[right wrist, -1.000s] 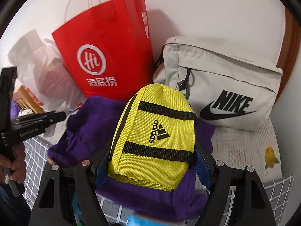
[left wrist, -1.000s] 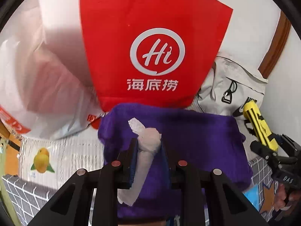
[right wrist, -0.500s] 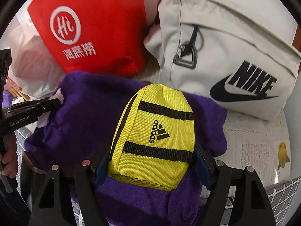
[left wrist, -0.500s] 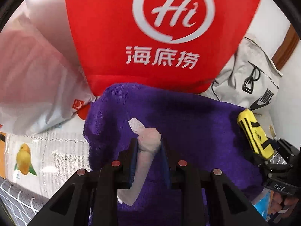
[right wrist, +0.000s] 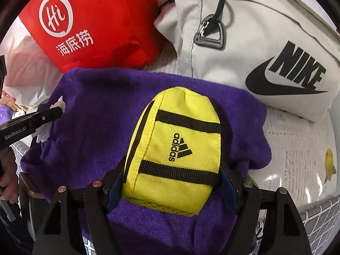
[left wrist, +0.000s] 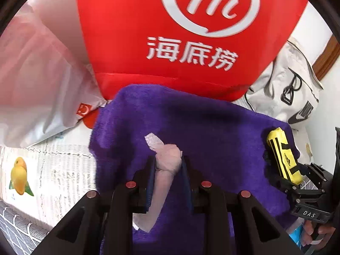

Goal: Organize soft objects
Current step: 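Carry both items onto the purple towel and open both tools to release them, then withdraw both open tools from the towel back toward the pile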

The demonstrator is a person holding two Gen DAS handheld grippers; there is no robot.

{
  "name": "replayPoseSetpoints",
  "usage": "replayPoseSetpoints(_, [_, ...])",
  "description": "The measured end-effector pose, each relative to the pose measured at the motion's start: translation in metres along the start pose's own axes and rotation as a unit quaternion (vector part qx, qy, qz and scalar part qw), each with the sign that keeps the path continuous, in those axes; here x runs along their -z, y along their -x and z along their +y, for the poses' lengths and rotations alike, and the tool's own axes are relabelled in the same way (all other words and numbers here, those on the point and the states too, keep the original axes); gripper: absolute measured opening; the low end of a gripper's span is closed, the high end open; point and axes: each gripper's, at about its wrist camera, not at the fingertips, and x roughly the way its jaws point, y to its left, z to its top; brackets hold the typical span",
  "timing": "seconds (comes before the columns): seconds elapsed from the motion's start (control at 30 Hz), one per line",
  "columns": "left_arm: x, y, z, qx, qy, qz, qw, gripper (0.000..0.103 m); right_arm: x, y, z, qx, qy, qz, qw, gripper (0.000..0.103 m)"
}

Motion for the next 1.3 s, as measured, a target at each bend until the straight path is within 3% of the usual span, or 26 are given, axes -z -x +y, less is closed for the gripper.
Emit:
replayPoseSetpoints(0.2, [0.001, -0.005, -0.004, -0.022, -0.005, 0.003, 0.9997, 0.027, -0.001, -0.010, 0.010, 0.012, 0.012, 0.006, 1.000, 0.079])
replayPoseSetpoints(0.37, [0.001, -0.006, -0.009, -0.040, -0.013, 0.000, 0.9991, 0.066, 0.000, -0.019, 0.016, 0.015, 0.024, 0.027, 0.999, 0.081])
replayPoseSetpoints(0.43, [0.001, -0.004, -0.014, -0.040, -0.021, -0.003, 0.9990, 0.068, -0.001, -0.021, 0.017, 0.017, 0.022, 0.028, 0.999, 0.087])
replayPoseSetpoints(0.6, [0.001, -0.002, -0.025, -0.032, -0.032, 0.000, 0.9990, 0.068, -0.004, -0.023, 0.014, 0.006, 0.020, 0.029, 0.999, 0.087])
replayPoseSetpoints(0.97, [0.007, 0.005, -0.046, -0.045, -0.058, -0.006, 0.9973, 0.068, -0.010, 0.013, 0.000, -0.005, 0.009, -0.023, 1.000, 0.087])
replayPoseSetpoints(1.3, [0.012, 0.026, -0.064, -0.067, -0.064, -0.014, 0.9956, 0.069, -0.003, 0.053, 0.004, -0.011, 0.014, -0.044, 0.999, 0.087])
